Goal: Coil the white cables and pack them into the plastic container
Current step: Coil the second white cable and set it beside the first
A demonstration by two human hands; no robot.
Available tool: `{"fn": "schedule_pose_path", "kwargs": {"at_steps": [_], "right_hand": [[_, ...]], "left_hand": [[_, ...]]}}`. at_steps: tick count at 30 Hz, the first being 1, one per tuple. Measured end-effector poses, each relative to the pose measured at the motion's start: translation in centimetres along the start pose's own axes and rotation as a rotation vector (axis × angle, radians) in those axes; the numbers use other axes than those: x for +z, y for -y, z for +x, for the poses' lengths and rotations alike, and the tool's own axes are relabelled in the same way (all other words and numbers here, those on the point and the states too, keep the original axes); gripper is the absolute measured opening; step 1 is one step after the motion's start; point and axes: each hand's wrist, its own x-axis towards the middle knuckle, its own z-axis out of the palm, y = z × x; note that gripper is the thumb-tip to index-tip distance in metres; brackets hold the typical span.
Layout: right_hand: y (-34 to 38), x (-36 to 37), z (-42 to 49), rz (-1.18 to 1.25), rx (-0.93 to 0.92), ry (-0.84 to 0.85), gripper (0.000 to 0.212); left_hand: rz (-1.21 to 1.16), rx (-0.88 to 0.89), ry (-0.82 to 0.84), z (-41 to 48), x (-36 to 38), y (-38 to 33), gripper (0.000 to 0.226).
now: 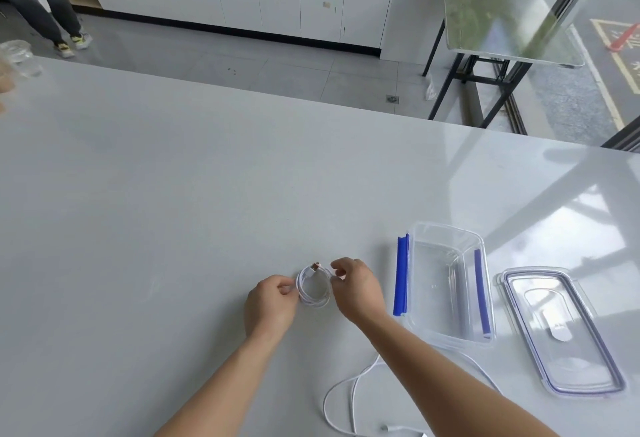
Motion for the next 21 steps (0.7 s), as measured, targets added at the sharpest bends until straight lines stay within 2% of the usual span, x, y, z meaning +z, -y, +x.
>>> {"fn": "schedule_pose_path", "kwargs": {"at_steps": [5,9,13,17,21], "right_hand": [[-1.5,-3.1,-5.8,0.337,-0.004,0.012,0.022],[-5.5,-5.4,-11.6,0.395,0.003,-0.075,0.021],[-10.8,-7.4,-15.5,0.399,0.13,-0.19,0.023],[-15.3,-8.3,-17.9,0.206,0.202,-0.265,0.019],[-17.5,-8.1,-19.3,-0.128,0.136,-0.222,0.016]], "left_hand": [[0.041,0.112,0.016,-2.3,-0.4,0.2,0.021],[0.068,0.23,0.12,-5.9,0.7,0.1,0.025],[0.115,0.386,0.216,-9.8,3.0,-0.3,0.023],[0.235,0.568,0.314,-13.2,5.4,0.1,0.022],[0.351,0.691,0.429,-15.4,7.6,1.4,0.023]]}}
